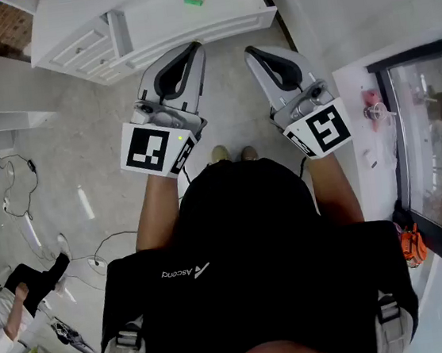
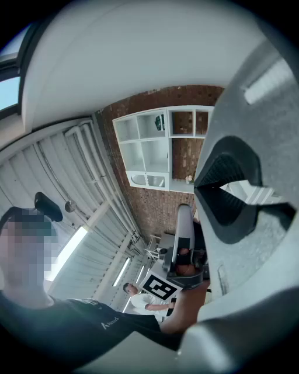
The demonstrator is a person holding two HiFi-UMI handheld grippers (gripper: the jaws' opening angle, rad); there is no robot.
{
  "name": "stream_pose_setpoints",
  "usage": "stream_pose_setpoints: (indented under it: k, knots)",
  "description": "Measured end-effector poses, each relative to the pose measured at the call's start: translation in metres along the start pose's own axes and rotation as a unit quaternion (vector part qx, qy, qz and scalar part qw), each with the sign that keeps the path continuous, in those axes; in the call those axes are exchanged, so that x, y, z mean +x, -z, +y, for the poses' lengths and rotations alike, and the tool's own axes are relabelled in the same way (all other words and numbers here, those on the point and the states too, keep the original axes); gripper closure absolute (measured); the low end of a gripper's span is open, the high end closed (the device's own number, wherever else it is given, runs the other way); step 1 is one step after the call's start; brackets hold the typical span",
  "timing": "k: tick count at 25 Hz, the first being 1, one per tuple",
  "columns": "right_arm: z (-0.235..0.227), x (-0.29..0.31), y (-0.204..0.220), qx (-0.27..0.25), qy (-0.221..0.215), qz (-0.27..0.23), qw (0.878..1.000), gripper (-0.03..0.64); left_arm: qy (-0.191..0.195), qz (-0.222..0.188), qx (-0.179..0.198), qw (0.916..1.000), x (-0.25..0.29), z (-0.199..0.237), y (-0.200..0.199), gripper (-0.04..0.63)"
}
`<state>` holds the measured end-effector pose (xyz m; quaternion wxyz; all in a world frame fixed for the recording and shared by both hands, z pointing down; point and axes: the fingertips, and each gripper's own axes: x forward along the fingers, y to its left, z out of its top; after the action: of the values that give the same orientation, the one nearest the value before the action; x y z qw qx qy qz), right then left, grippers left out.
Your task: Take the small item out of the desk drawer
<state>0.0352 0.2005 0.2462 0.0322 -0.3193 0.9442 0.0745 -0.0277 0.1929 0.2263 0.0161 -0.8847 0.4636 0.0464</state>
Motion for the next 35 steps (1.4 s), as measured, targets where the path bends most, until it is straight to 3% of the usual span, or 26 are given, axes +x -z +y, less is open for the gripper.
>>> stream_pose_setpoints:
  k: [13, 22, 35]
  knots:
    - [0.01, 0.027, -0.002, 0.004, 0.007, -0.003, 1.0, 0.615, -0.005, -0.009, -0.003, 0.9999, -0.013, 0.032, -0.003, 0.597]
    - [0.013, 0.052, 0.002, -0.016, 0.035, 0.01, 0.999, 0.615, 0.007, -0.013, -0.001, 0.9999, -0.019, 0.069, -0.001, 0.596]
    - [-0.031, 0.088, 0.022, -0.021, 0.045, 0.02, 0.999, 0.615, 0.0, 0.004, -0.013, 0.9999, 0.018, 0.116, 0.023, 0.595]
